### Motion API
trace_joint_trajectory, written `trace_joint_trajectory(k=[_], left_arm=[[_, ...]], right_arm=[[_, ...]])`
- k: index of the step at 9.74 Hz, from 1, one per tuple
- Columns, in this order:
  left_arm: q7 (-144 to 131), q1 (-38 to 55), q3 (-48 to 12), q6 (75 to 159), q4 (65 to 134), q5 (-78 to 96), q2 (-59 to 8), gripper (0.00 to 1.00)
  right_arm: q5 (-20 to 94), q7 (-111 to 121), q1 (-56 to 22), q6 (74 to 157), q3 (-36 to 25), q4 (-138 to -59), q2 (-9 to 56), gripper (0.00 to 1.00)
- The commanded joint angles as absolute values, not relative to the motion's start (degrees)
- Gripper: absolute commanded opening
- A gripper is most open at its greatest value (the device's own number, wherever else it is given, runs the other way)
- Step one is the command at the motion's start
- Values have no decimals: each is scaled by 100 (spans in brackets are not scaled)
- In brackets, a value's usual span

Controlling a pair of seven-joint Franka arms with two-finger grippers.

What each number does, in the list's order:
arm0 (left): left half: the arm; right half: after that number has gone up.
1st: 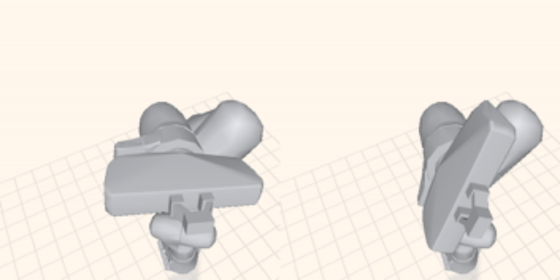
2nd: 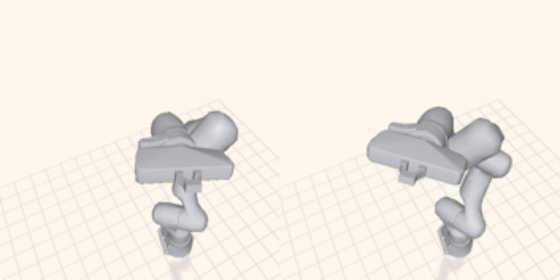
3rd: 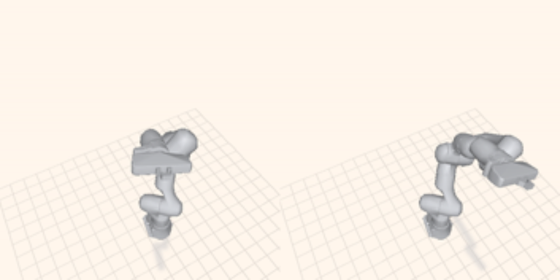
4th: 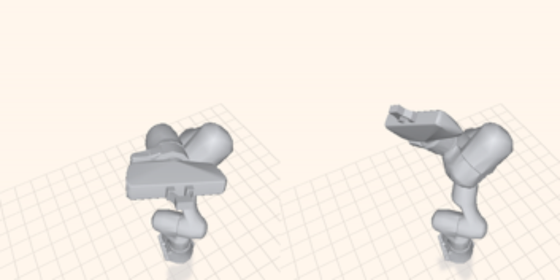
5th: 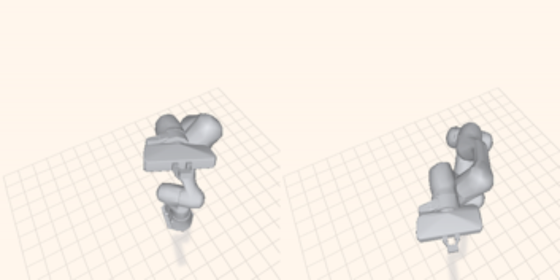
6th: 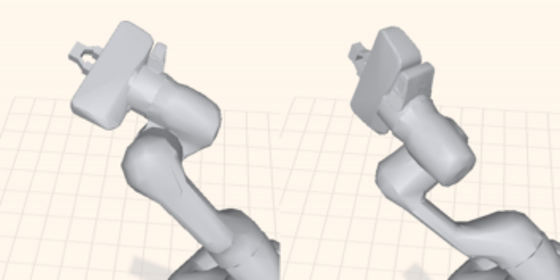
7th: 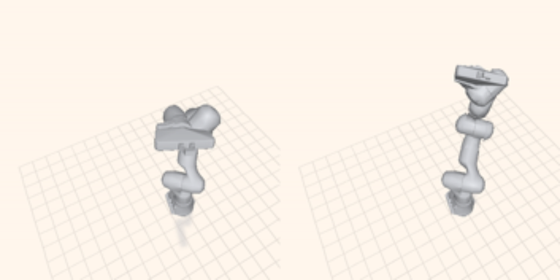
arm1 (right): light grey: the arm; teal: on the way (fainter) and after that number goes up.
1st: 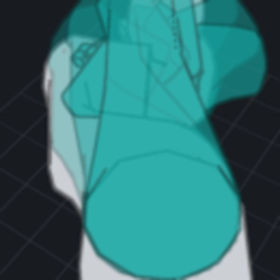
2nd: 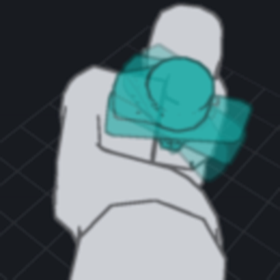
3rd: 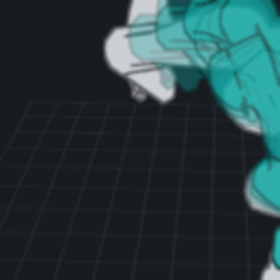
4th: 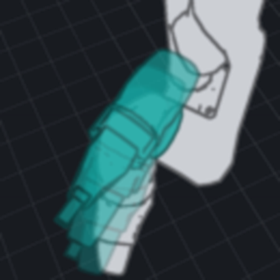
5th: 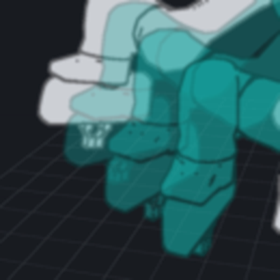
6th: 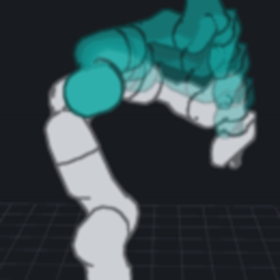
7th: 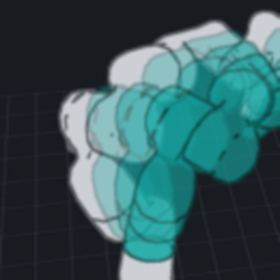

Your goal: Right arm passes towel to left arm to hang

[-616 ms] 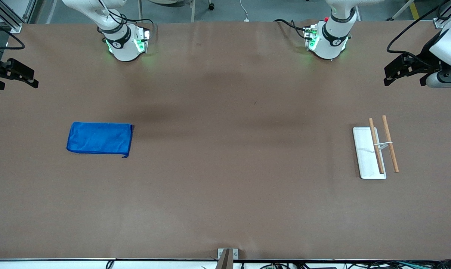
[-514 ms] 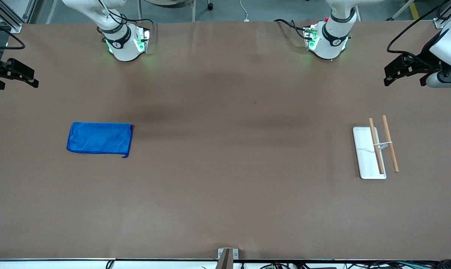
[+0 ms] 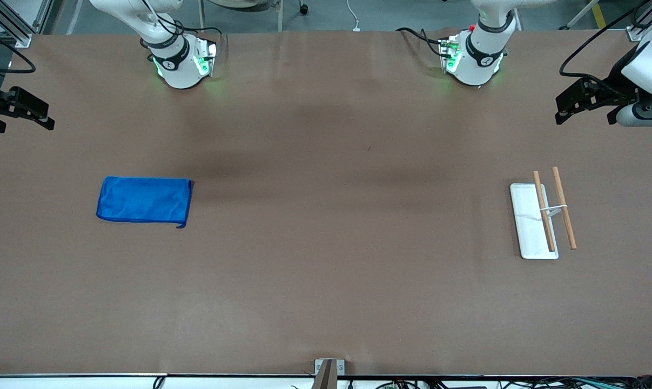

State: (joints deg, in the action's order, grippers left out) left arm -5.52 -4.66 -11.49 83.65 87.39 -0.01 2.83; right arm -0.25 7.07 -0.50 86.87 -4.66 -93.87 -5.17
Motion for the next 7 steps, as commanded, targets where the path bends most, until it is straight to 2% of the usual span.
trace_joint_trajectory(k=[1, 5, 7], left_arm=[[-483, -475, -1160, 8350, 8771, -9, 167, 100], [-483, -466, -1169, 8350, 8771, -9, 158, 100], [-475, -457, -1169, 8350, 8772, -9, 158, 100]], right_arm=[[-88, 738, -62, 9164, -518, -9823, -501, 97], [-88, 730, 70, 11236, -606, -11414, -160, 99], [-88, 721, 44, 12194, -825, -11706, 497, 98]])
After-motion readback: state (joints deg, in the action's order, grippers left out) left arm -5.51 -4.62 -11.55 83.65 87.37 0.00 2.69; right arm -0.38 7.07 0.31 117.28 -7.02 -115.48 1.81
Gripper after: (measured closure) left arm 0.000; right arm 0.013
